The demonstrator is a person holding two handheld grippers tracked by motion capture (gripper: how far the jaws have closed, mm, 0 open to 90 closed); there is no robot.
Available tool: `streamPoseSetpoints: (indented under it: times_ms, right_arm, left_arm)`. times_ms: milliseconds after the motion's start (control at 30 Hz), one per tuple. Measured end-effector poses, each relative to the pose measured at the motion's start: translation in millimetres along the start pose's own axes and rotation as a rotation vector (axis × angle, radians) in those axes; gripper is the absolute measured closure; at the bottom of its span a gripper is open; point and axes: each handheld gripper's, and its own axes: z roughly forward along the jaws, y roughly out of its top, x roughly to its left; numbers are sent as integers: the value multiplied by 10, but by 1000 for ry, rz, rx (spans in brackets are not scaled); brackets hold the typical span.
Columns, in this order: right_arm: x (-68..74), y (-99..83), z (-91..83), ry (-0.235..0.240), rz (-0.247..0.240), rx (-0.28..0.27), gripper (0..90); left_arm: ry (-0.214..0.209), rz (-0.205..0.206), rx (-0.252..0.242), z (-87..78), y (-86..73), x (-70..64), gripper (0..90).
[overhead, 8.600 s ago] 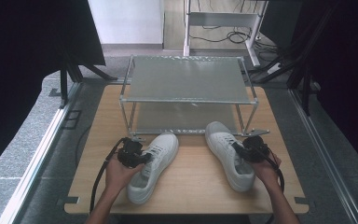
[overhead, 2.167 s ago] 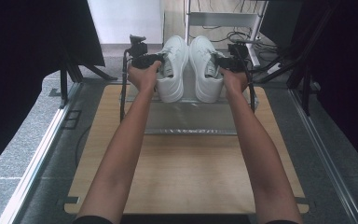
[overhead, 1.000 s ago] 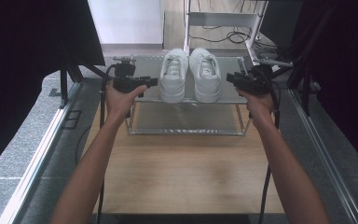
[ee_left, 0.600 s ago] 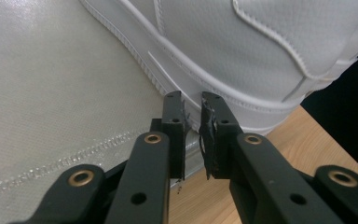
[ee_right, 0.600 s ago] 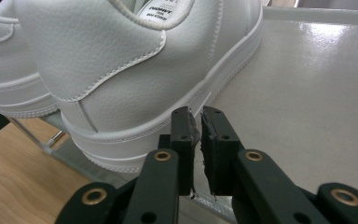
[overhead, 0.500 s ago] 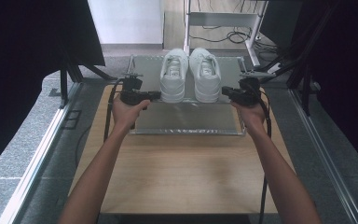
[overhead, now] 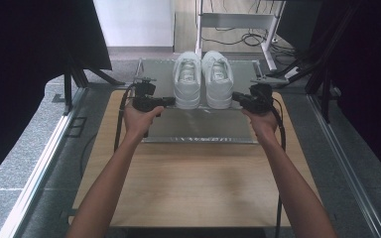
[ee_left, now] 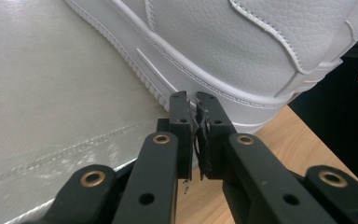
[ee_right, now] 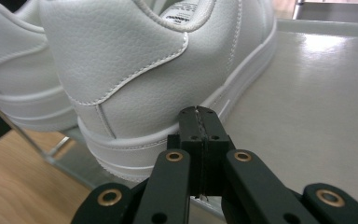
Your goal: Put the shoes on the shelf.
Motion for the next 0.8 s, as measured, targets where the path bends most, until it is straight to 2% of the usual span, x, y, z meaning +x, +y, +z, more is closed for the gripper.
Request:
streamPoseSetpoints:
  times_ms: [167, 233, 400, 567, 733, 800]
  right_arm:
    - [103, -5, 43, 57, -1, 5, 900]
    - [158, -2, 49, 25, -32, 7, 900]
    - [121, -1, 49, 42, 6, 7, 900]
    - [136, -3, 51, 34, -3, 5, 900]
    - [104, -26, 44, 55, 5, -2, 897]
    - [96, -31, 41, 59, 11, -4, 887]
  left_arm:
    - [-2, -7, 6, 11, 5, 2, 851]
    - [-3, -14, 2, 14, 7, -2, 851]
    - [9, -17, -1, 23, 12, -31, 863]
    - [-4, -26, -7, 22, -3, -10, 861]
    - [-20, -33, -12, 17, -25, 34, 823]
    - [-5, -29, -19, 16, -34, 39, 774]
